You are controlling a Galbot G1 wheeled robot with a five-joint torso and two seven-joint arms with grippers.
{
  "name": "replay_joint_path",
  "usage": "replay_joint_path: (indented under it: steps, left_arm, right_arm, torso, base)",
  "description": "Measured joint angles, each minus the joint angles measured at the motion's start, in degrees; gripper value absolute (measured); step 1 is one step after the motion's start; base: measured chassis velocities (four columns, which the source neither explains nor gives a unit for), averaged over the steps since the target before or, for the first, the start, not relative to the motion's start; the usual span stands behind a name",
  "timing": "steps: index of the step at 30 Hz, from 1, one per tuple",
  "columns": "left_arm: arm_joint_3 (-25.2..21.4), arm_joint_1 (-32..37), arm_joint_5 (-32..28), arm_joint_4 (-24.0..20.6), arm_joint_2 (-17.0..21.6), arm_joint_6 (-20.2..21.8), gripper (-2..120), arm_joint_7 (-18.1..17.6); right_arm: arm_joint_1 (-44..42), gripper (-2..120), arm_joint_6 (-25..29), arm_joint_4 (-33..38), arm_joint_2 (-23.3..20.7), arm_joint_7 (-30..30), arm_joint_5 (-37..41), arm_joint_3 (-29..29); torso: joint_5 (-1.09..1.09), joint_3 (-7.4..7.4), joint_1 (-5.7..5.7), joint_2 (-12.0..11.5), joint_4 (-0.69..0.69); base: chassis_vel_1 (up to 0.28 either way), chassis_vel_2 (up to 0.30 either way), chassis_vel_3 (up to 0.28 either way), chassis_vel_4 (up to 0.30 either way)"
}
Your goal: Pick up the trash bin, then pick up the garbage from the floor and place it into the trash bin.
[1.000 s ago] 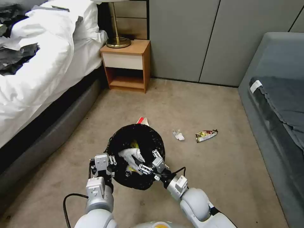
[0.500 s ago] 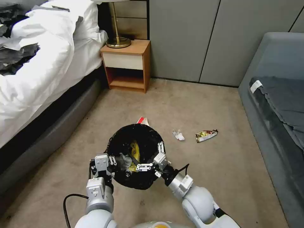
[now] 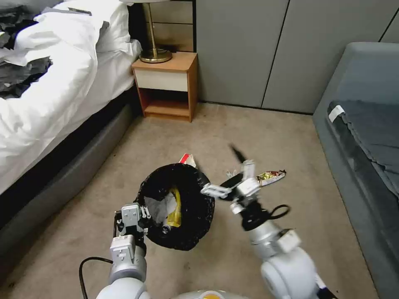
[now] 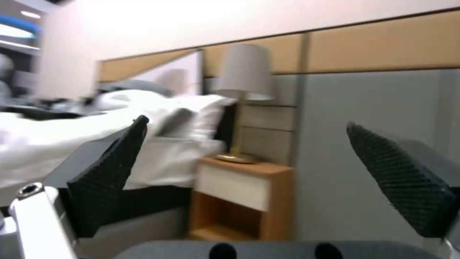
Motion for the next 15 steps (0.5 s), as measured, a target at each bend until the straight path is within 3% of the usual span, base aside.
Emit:
replay_joint_path:
  steps: [7, 15]
  left_arm:
    - [0.0, -0.4, -0.1, 0.9, 0.0, -0.3, 2, -0.1]
    - [0.0, -0.7, -0.3, 1.1, 0.1, -0.5, 2, -0.1]
  right_arm:
    - [-6.7, 100, 4.0, -2.4, 3.0, 8.2, 0.3, 5.1]
    - [-9.9, 100, 8.0, -6.5, 3.8, 8.7, 2.9, 11.1]
  torso:
    - [0.00, 0.00, 0.00, 0.0, 0.01]
    - [0.00, 0.00, -0.01, 0.0, 0.01]
  base:
    - [0.000, 0.000, 0.000, 0.000]
    - [0.000, 0.000, 0.000, 0.000]
